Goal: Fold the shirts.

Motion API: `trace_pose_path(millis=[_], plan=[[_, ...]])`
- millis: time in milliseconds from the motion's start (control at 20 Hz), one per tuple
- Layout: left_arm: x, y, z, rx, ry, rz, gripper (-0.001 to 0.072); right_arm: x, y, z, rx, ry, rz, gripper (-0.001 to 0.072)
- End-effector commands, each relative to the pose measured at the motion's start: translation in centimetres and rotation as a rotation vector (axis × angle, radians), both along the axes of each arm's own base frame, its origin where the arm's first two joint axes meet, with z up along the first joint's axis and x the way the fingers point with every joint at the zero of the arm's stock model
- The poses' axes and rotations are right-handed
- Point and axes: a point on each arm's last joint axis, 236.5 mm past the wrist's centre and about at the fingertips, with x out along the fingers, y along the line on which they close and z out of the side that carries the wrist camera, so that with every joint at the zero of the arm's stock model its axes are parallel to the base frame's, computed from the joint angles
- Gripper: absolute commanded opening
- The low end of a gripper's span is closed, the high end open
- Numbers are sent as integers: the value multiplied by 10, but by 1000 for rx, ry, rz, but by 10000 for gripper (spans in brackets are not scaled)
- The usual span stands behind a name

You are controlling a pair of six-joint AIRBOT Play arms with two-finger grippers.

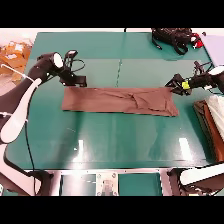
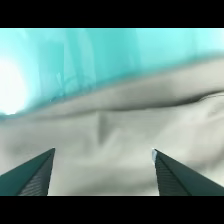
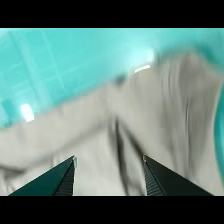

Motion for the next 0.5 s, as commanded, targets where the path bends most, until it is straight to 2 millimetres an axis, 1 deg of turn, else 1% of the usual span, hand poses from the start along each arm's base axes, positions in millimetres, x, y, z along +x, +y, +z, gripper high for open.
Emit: trace_pose_path(millis=[0, 50, 100, 200, 250, 300, 400, 450], plan=[[29, 30, 30, -8, -41, 71, 719, 18, -27, 3, -27, -40, 61, 505], [27, 40, 42, -5, -25, 78, 719, 13, -36, 7, -39, -50, 98, 545], [25, 47, 52, -5, -14, 82, 719, 4, -48, 7, -35, -39, 112, 609], [18, 57, 68, 2, 15, 80, 719, -18, -62, -5, 0, 10, 122, 612], [14, 56, 72, -2, 28, 72, 719, -29, -63, -14, 23, 36, 135, 643], [11, 52, 74, -17, 41, 65, 719, -39, -62, -24, 51, 63, 150, 707], [5, 37, 77, -81, 65, 47, 719, -54, -49, -46, 114, 96, 203, 708], [4, 30, 79, -112, 68, 42, 718, -56, -39, -55, 155, 93, 224, 708]])
